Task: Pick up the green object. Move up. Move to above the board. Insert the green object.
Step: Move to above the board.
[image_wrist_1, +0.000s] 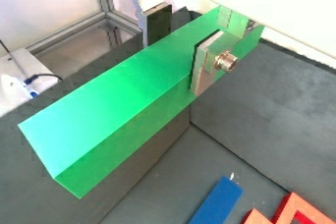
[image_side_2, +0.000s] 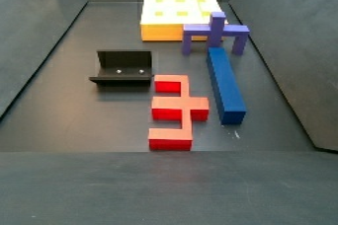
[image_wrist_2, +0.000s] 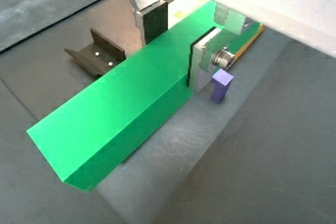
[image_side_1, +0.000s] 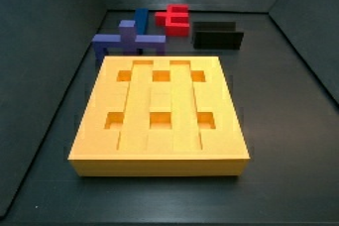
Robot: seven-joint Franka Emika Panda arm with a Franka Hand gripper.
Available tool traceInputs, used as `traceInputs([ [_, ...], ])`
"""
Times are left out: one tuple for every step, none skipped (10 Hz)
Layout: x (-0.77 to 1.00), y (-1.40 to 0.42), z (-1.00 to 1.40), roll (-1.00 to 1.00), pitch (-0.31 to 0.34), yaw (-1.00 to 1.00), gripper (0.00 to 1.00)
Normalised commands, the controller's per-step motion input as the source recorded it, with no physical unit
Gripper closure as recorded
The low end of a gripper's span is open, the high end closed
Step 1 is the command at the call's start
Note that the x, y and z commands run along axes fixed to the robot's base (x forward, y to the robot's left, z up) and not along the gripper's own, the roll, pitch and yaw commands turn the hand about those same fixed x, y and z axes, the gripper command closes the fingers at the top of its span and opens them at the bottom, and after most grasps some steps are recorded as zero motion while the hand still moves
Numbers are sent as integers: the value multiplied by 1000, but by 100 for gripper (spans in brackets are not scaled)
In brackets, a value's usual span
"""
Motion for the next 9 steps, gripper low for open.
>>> traceInputs([
  [668,-1400,152,18,96,90,100],
  [663,-1400,150,44,106,87,100],
  [681,-1400,149,75,134,75,100],
  [706,-1400,152,-34,129,22,100],
  [707,-1400,155,16,132,25,100],
  [712,-1400,158,17,137,16,100],
  [728,-1400,162,-6,143,15,100],
  [747,-1400,170,-5,151,12,100],
  [749,-1400,176,7,150,10,100],
])
